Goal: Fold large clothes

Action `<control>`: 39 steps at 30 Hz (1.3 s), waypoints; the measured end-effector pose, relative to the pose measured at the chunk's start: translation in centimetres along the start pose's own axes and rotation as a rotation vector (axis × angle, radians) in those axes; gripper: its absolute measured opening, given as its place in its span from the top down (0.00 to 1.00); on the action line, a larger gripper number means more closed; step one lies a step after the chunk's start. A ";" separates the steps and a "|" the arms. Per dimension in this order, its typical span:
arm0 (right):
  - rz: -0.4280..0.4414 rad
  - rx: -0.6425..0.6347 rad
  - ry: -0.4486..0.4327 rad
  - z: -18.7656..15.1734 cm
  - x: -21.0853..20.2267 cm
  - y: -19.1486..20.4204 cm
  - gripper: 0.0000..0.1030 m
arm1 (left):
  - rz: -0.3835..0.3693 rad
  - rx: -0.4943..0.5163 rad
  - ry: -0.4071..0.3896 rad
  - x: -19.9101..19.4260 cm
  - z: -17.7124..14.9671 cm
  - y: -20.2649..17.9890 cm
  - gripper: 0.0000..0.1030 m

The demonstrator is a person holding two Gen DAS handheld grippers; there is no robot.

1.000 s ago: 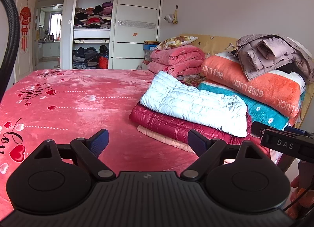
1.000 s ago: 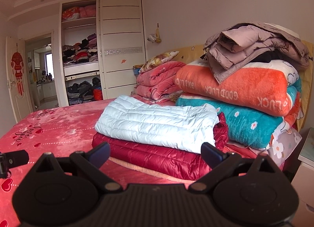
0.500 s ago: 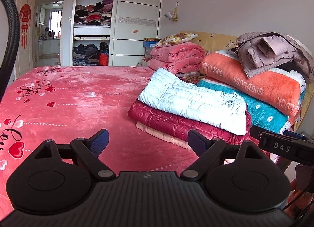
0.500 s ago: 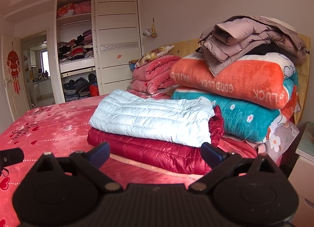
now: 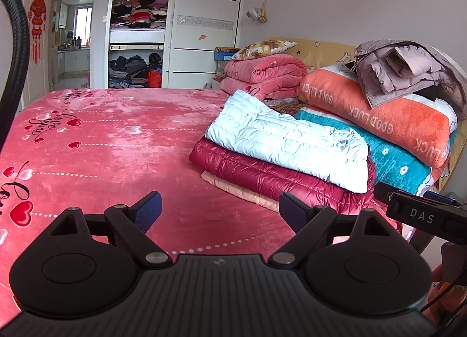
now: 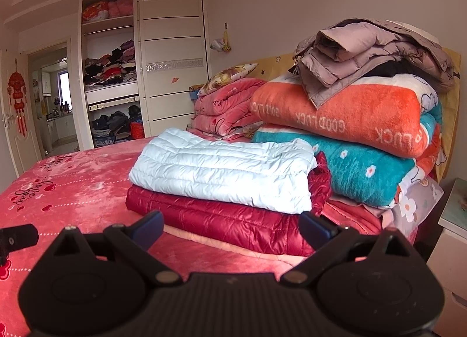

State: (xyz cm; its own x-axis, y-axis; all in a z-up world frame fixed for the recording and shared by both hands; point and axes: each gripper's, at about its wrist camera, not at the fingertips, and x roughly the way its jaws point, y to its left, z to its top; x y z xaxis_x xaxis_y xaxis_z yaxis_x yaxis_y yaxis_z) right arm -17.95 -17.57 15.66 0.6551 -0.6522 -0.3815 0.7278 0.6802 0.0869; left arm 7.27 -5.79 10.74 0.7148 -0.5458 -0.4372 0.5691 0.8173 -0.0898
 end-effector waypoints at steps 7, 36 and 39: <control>-0.008 0.004 0.003 -0.2 0.2 -0.1 0.04 | -0.004 -0.001 0.009 0.0 0.0 -0.2 0.00; -0.019 0.018 0.017 -0.7 0.8 -1.2 0.04 | -0.013 0.008 0.024 0.8 -0.3 -0.8 0.00; -0.019 0.018 0.018 -0.8 0.9 -1.1 0.04 | -0.014 0.012 0.026 0.8 -0.3 -0.8 0.00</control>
State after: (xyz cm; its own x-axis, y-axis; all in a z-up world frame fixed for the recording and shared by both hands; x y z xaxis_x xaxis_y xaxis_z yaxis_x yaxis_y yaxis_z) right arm -18.34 -18.66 14.54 0.6377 -0.6586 -0.3996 0.7435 0.6618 0.0960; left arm 7.27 -6.84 10.14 0.6960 -0.5521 -0.4590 0.5842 0.8072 -0.0851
